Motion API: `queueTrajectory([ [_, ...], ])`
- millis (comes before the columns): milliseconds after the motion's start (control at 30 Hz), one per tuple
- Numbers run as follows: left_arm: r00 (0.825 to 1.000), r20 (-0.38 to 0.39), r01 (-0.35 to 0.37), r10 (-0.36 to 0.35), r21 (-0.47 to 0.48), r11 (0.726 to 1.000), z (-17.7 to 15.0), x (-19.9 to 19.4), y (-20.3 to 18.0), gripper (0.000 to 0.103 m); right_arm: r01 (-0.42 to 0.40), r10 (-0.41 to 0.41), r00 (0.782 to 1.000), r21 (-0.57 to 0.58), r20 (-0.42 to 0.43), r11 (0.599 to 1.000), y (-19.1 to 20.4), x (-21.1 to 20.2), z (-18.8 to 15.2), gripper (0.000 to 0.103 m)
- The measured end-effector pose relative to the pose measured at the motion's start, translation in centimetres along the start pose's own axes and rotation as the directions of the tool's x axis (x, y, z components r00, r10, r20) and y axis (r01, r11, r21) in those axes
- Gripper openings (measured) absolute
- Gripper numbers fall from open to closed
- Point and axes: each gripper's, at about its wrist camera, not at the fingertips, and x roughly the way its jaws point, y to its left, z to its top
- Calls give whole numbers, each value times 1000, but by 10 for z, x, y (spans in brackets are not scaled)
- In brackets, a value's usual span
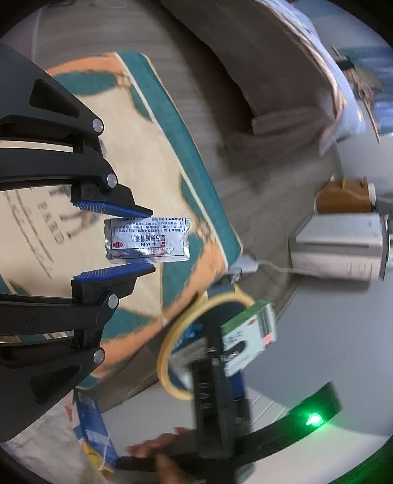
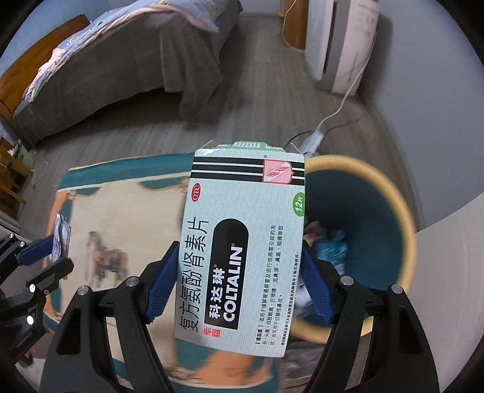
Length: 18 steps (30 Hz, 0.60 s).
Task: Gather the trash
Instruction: 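Carry the sachet and box over the bin and open both tools to drop them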
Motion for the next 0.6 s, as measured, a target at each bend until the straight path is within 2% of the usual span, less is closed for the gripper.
queueTrajectory([
  [67,1000,-13,23,-23,11,1000,2,10,-11,31,21,-22,1000,31,12,999,-26,-4,3,75],
  [233,999,-33,26,-24,55,998,5,25,-36,31,40,-44,999,161,20,986,-85,-6,3,75],
  [433,997,-2,77,-77,73,994,26,30,-76,31,88,-89,996,200,0,976,-127,3,-8,75],
  [500,992,-7,124,-124,53,991,35,41,-92,31,73,-72,997,220,-15,973,-138,9,-14,75],
  [600,989,-28,145,-144,65,987,44,60,-113,31,81,-75,997,246,-31,966,-152,13,-19,75],
])
